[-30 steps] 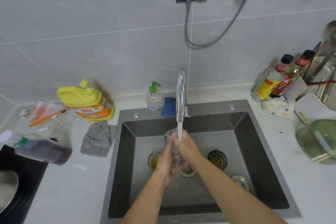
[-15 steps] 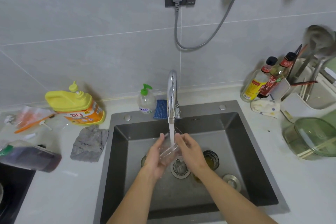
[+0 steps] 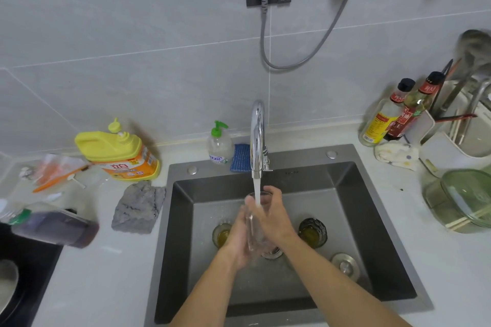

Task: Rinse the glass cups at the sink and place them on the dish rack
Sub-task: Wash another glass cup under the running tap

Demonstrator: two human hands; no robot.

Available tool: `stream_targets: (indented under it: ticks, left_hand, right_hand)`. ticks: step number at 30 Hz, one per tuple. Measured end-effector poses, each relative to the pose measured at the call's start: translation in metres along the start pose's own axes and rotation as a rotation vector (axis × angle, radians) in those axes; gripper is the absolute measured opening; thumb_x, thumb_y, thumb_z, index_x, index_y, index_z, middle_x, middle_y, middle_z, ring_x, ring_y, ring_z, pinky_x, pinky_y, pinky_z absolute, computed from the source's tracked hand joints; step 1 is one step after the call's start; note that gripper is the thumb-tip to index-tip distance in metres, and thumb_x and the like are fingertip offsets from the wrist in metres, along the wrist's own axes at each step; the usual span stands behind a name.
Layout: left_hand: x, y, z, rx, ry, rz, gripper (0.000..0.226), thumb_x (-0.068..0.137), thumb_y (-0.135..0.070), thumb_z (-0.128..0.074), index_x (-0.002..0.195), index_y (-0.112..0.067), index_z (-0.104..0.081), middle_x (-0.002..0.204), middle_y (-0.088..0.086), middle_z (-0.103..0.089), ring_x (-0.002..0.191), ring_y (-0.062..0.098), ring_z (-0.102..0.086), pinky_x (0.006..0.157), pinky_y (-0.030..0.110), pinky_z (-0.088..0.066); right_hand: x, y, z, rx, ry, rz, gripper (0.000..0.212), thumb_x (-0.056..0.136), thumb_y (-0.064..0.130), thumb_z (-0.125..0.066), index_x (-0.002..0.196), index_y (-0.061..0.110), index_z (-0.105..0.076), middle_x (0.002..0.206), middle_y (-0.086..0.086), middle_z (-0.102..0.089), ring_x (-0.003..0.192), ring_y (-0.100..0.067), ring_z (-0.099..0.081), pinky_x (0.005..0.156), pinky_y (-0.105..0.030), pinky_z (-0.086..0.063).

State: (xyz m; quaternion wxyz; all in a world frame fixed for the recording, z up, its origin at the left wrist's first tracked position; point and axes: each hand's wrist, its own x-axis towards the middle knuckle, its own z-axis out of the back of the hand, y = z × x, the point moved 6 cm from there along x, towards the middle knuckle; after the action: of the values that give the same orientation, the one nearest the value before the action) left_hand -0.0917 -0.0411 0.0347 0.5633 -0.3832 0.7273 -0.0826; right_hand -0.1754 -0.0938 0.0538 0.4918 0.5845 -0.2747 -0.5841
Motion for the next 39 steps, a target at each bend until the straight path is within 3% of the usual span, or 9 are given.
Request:
stream_targets:
  ticks: [6, 12, 14, 17, 19, 23, 28, 33, 39]
  left_hand:
    - [0.01, -0.009, -0.01, 0.174, -0.002, -0.084, 0.076, 0.094, -0.083, -0.034, 0.138, -0.029, -0.064, 0.134, 0.01, -0.07, 0.119, 0.026, -0.07, 0.1, 0.053, -0.058]
    - [0.012, -0.012, -0.006, -0.046, -0.005, 0.029, 0.068, 0.1, -0.067, -0.039, 0.112, -0.011, -0.075, 0.11, 0.017, -0.078, 0.103, 0.032, -0.074, 0.076, 0.042, -0.06]
    - [0.012, -0.012, -0.006, -0.087, 0.008, 0.032, 0.069, 0.099, -0.068, -0.04, 0.108, -0.013, -0.079, 0.111, 0.018, -0.078, 0.103, 0.033, -0.074, 0.081, 0.045, -0.058]
    - [0.012, -0.011, -0.02, -0.007, 0.027, -0.008, 0.072, 0.098, -0.077, -0.036, 0.125, -0.024, -0.075, 0.133, 0.016, -0.071, 0.122, 0.032, -0.068, 0.104, 0.056, -0.052]
    - [0.011, -0.013, -0.032, 0.164, 0.03, -0.087, 0.062, 0.102, -0.072, -0.035, 0.133, -0.028, -0.066, 0.137, 0.01, -0.067, 0.127, 0.029, -0.064, 0.104, 0.054, -0.053]
    - [0.021, -0.03, -0.032, 0.441, -0.066, -0.212, 0.031, 0.108, -0.046, -0.045, 0.107, -0.025, -0.067, 0.127, 0.015, -0.071, 0.118, 0.033, -0.069, 0.099, 0.051, -0.058]
    - [0.017, -0.027, -0.02, 0.092, -0.075, -0.126, 0.063, 0.104, -0.069, -0.034, 0.128, -0.022, -0.069, 0.129, 0.008, -0.072, 0.12, 0.027, -0.068, 0.097, 0.046, -0.057]
    - [0.015, -0.023, -0.014, 0.155, -0.127, -0.162, 0.057, 0.101, -0.067, -0.045, 0.133, -0.025, -0.067, 0.126, 0.01, -0.075, 0.111, 0.029, -0.075, 0.103, 0.052, -0.055]
    - [0.02, -0.018, 0.012, 0.055, -0.139, -0.174, 0.029, 0.102, -0.024, -0.066, 0.129, -0.012, -0.064, 0.117, 0.015, -0.077, 0.102, 0.031, -0.076, 0.076, 0.041, -0.06]
  right_hand:
    - [-0.001, -0.004, 0.013, 0.18, -0.084, -0.048, 0.034, 0.105, 0.044, -0.053, 0.132, 0.026, -0.044, 0.121, 0.011, -0.061, 0.118, -0.013, -0.06, 0.099, -0.032, -0.047]
    - [-0.014, 0.002, 0.004, -0.034, 0.017, 0.077, 0.081, 0.099, 0.054, -0.057, 0.161, 0.025, -0.014, 0.166, 0.004, -0.024, 0.153, -0.015, -0.027, 0.125, -0.041, -0.031]
    - [-0.015, 0.007, 0.009, -0.069, 0.064, 0.097, 0.091, 0.097, 0.057, -0.059, 0.164, 0.025, -0.006, 0.167, 0.009, -0.02, 0.156, -0.012, -0.021, 0.127, -0.042, -0.027]
    - [-0.005, 0.007, 0.022, -0.099, -0.015, 0.055, 0.079, 0.095, 0.067, -0.05, 0.159, 0.03, -0.022, 0.157, 0.004, -0.044, 0.142, -0.022, -0.048, 0.117, -0.047, -0.043]
    - [0.003, 0.006, 0.03, -0.102, -0.095, -0.028, 0.077, 0.092, 0.078, -0.034, 0.152, 0.03, -0.032, 0.145, 0.002, -0.054, 0.131, -0.026, -0.057, 0.109, -0.049, -0.048]
    - [0.004, 0.006, 0.028, -0.009, -0.139, -0.09, 0.075, 0.097, 0.076, -0.023, 0.15, 0.024, -0.034, 0.137, 0.0, -0.057, 0.125, -0.024, -0.058, 0.103, -0.041, -0.047]
    - [-0.009, 0.007, 0.016, 0.08, 0.02, -0.014, 0.092, 0.097, 0.064, -0.051, 0.166, 0.03, -0.001, 0.171, 0.007, -0.018, 0.155, -0.019, -0.027, 0.123, -0.043, -0.028]
    - [0.002, 0.002, 0.015, 0.04, -0.018, -0.178, 0.072, 0.1, 0.071, -0.031, 0.158, 0.028, -0.036, 0.155, -0.005, -0.05, 0.137, -0.028, -0.053, 0.113, -0.05, -0.042]
    - [0.005, -0.012, 0.0, 0.221, 0.099, -0.305, 0.07, 0.097, 0.076, -0.026, 0.141, 0.032, -0.057, 0.136, -0.004, -0.066, 0.123, -0.027, -0.065, 0.107, -0.051, -0.052]
